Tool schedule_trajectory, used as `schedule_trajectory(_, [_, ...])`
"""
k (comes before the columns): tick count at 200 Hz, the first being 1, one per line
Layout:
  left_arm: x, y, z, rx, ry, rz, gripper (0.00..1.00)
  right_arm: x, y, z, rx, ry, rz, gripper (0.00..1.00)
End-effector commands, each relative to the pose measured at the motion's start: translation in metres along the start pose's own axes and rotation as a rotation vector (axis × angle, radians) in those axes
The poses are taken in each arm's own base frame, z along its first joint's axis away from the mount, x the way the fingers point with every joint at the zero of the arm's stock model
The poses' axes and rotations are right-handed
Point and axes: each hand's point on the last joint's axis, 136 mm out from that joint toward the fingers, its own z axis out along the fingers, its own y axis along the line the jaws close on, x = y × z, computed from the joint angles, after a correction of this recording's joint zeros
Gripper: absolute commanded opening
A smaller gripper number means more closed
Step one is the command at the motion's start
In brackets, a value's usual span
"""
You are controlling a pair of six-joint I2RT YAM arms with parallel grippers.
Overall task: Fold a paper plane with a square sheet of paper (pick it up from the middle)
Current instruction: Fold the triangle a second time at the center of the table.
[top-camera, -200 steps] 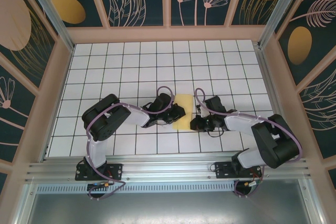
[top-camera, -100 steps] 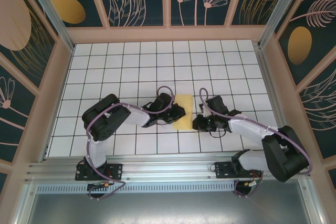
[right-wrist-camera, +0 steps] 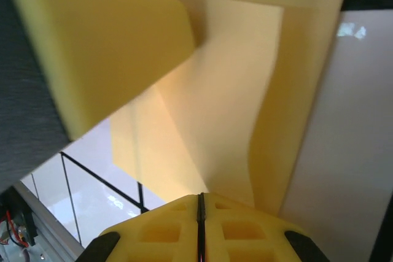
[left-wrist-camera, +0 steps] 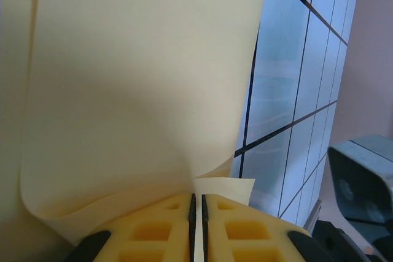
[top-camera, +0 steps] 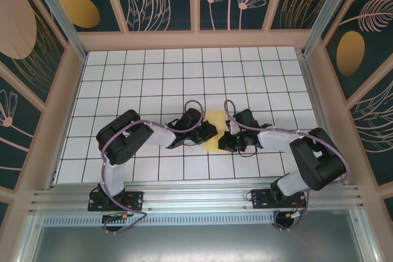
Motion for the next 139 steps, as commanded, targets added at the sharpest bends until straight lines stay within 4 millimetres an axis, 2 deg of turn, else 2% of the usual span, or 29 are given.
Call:
schedule_trajectory(1, [-0.001, 0.019, 0.005, -0.068, 0.002, 0.004, 0.13, 0.008, -0.017, 0.001, 0.027, 0.009, 0.019, 0.10])
schedule_trajectory(37, [-0.003, 0.015, 0.004, -0.061, -0.005, 0.018, 0.15, 0.021, -0.033, 0.000, 0.034, 0.017, 0.062, 0.11])
schedule_trajectory(60, [-0.007, -0.001, 0.001, -0.026, -0.011, 0.046, 0.18, 0.024, -0.036, 0.000, 0.034, 0.020, 0.071, 0.10])
schedule_trajectory(96, [-0.012, -0.036, -0.013, 0.061, -0.035, 0.082, 0.26, 0.022, -0.036, 0.001, 0.027, 0.019, 0.072, 0.10])
schedule_trajectory(139, [-0.004, -0.042, -0.027, 0.115, -0.040, 0.055, 0.22, 0.018, -0.031, -0.002, 0.017, 0.007, 0.062, 0.10])
